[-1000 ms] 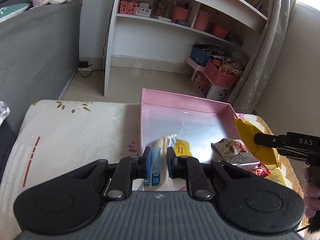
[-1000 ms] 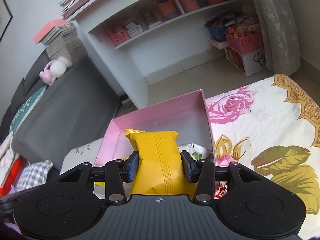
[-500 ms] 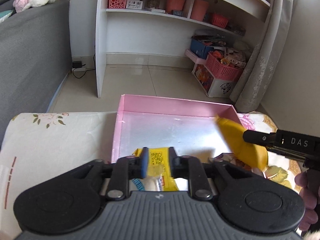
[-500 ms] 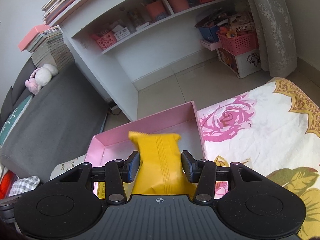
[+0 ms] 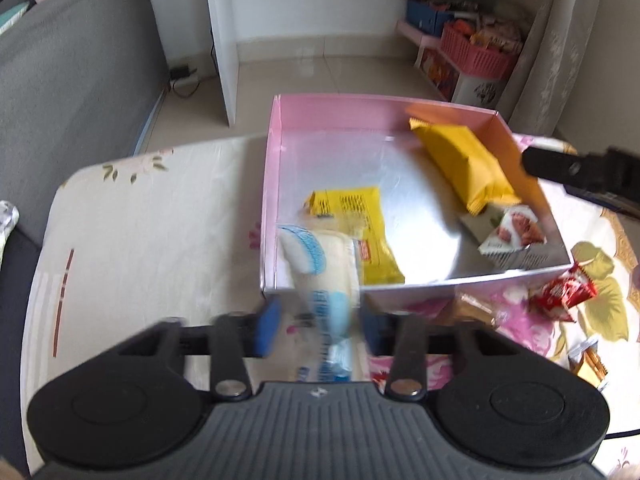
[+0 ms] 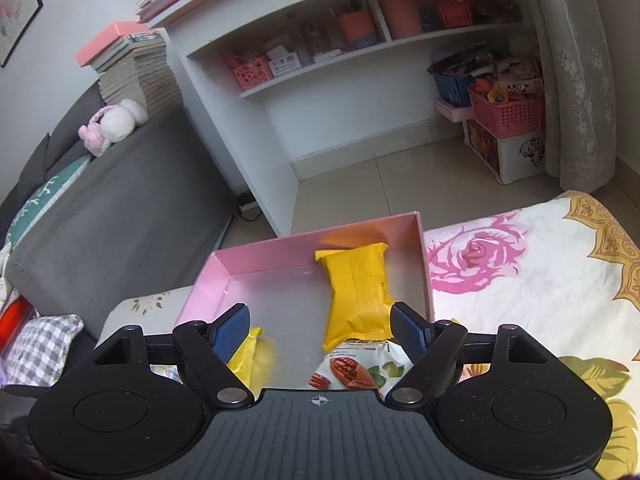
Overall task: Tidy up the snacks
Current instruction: 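Lower the white milk-bread packet into the box and open the left tool, then withdraw both tools from the box toward the remaining snacks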
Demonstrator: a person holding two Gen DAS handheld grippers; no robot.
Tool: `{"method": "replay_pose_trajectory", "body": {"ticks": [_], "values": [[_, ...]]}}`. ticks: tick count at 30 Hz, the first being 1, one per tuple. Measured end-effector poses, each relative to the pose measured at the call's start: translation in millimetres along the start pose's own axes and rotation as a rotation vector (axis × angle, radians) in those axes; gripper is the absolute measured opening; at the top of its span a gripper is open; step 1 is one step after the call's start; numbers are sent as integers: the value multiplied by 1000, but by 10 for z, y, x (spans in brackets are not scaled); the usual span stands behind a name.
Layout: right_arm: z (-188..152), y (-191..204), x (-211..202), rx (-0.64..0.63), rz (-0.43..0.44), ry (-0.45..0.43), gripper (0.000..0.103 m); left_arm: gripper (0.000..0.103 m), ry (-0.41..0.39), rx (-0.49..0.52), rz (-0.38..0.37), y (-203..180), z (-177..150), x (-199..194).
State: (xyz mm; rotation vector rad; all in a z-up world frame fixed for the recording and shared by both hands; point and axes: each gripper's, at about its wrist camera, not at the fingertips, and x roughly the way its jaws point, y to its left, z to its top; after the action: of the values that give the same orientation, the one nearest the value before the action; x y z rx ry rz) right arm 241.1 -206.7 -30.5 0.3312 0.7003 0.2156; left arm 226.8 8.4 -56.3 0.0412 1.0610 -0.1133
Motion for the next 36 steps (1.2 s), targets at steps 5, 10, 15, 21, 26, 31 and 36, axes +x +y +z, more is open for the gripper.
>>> {"method": "replay_pose_trajectory", "body": {"ticks": [5,10,15,21,26,31,36], "values": [[40,23,-125,-18,14,-24,79,18,0,24,8,-56,-6,-108],[70,11,-179,-4,25,-36,79,18,-75,36,-23,-200,136,-252],[61,14,-212,5,16,-37,79,19,-196,6,-112,-286,361,-187],[11,24,-286,-8,4,-26,80,62,-299,-62,-147,-216,294,-279],[-27,62,-362,-10,1,-20,84,70,-271,-3,-101,-158,125,-341],[-68,155,-506,-28,1,-17,85,74,-236,-15,-108,-32,-56,-436],[-134,255,-678,-46,-4,-14,87,82,-230,-2,-125,44,-240,-556]]}}
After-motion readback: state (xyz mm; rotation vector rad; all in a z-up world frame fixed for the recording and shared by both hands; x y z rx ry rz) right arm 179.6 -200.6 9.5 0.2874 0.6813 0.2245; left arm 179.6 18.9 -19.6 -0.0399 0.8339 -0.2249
